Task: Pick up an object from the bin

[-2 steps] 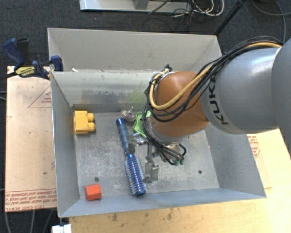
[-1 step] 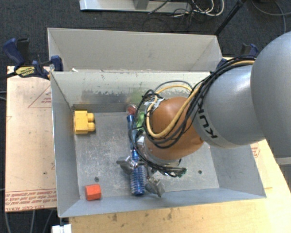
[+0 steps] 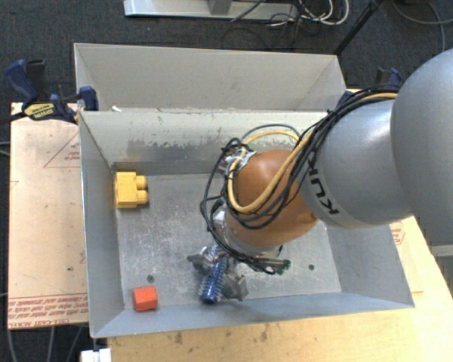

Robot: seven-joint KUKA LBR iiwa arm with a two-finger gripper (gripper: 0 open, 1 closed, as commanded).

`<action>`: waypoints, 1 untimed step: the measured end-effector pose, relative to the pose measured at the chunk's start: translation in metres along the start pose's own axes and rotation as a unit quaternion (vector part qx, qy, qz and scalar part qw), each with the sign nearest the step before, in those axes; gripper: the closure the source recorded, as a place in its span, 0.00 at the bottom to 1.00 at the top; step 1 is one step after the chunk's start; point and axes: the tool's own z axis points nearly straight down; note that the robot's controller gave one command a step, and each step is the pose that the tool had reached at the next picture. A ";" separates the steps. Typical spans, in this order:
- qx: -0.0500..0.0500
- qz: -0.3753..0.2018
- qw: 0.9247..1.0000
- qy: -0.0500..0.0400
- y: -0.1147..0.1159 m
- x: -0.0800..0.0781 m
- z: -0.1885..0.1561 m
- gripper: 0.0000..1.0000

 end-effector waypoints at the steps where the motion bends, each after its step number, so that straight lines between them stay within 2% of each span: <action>1: 0.000 -0.004 1.000 0.001 -0.005 -0.016 -0.116 1.00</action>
Offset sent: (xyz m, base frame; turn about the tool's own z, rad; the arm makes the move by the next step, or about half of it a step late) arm 0.0111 0.0061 0.1115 -0.0104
